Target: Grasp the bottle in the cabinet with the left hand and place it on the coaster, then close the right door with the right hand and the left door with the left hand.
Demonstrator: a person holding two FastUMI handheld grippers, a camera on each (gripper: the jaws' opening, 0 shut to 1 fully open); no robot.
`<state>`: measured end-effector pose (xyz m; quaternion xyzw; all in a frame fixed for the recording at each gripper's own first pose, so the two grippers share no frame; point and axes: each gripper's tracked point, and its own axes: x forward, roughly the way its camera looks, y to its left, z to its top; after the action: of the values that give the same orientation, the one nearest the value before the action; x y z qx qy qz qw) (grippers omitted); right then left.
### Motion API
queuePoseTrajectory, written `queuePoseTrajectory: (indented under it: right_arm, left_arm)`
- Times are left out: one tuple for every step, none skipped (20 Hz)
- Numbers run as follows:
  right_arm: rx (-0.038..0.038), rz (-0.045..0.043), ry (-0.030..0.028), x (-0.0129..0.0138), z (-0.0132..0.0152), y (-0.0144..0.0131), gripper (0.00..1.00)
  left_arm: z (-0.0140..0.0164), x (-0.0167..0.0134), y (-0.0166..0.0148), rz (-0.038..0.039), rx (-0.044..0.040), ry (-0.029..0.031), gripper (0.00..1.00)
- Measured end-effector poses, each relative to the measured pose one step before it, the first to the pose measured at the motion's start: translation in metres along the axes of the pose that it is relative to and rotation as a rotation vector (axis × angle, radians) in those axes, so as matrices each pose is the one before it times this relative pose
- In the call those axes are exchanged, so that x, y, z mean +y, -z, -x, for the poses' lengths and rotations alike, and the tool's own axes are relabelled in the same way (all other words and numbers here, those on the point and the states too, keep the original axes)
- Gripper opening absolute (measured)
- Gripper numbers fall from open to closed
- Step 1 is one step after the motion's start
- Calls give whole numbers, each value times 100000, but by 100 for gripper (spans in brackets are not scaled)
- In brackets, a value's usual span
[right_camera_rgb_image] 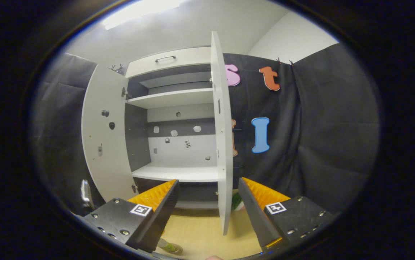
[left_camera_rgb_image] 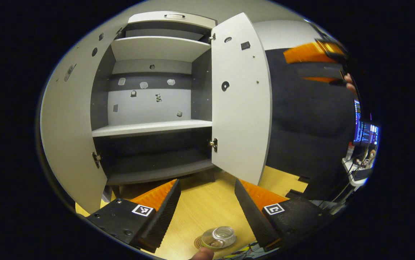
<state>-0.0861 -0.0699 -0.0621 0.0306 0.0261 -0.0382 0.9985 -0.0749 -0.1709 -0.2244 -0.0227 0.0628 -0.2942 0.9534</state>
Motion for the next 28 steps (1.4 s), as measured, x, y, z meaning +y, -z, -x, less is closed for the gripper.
queuePoseTrajectory:
  right_arm:
    - [-342,602,994,-890,283,-23,99]
    - [-84,276,813,-839,256,85,99]
    - [92,147,912,-878,123,26,99]
    - [208,139,897,-879,83,130,99]
    - [419,356,540,-720,-18,7,99]
    - [-272,659,193,-658,36,-164,99]
    - [-608,650,-304,-570,-94,-330,99]
    - [-431,509,-448,-491,-190,-212,99]
    - [-445,459,-271,-663,-227,-265,99]
    - [522,543,-1860,-327,-315,17,99]
    - [-430,104,-2043,-312,-246,-149,99]
    - [122,1262,-1102,-720,-396,82,99]
    - [-498,2450,332,-1015,-378,-34,99]
    - [-182,2339,922,-1279,-566,-32,98]
    - [390,753,889,-1127,-545,163,98]
    - [310,-73,603,-1259,-639,-33,99]
    - [-89,-364,453,-897,-665,-174,99]
    - [-389,-552,512,-1038,-769,-105,99]
    - [-448,-608,735,-906,-841,-134,99]
    - [-402,-847,1140,-1006,-923,-71,99]
    - [360,-660,732,-717,-890,54,99]
    - [424,24,526,-568,-890,53,99]
    - [-455,807,500,-429,-848,-145,99]
    - [-59,569,145,-311,-823,-164,99]
    - [22,-191,48,-124,-815,-240,99]
    - [155,-864,221,-37,-852,-166,99]
    - [278,-1429,-64,143,-654,-191,99]
    - [-14,-1903,-63,355,-616,-24,98]
  left_arm:
    - [93,119,-1652,-389,-779,-262,95]
    - [143,482,-1610,-671,-1288,-2093,95]
    - [160,919,-1719,-1826,-1330,-3900,95]
    - [216,956,-1341,-1897,-819,-4105,95]
    - [182,611,-1133,-1884,543,-2639,95]
    - [165,747,-1081,-1556,412,-3489,95]
    - [185,695,-936,-2482,852,-2985,95]
    - [380,550,-796,-1852,191,-1908,95]
    - [310,411,-988,78,-753,-1284,95]
    - [416,724,-978,954,-836,-3133,94]
    - [464,839,-854,1055,-810,-3250,94]
    - [426,525,-752,911,-788,-1667,94]
    - [377,365,-841,1797,-985,-536,94]
    - [479,41,-565,2633,-297,1091,94]
    - [302,46,-329,2793,451,1324,94]
    - [333,263,-471,3016,-68,177,95]
    - [338,811,-561,1932,-484,-1524,95]
    - [310,828,-396,1113,-78,-1988,96]
    - [174,566,-167,381,-215,-1460,96]
    - [235,735,-78,-392,19,-1508,96]
    - [56,453,-39,-1356,-732,-350,96]
    - [61,656,221,-1862,318,-1039,96]
    - [58,697,737,-1829,1468,-1279,96]
    - [264,449,692,-1809,1882,-595,96]
    - [264,374,499,-1025,1193,-784,96]
    - [293,253,277,-227,350,-192,96]
    - [310,165,347,540,562,-387,96]
    - [430,-154,145,937,309,914,96]
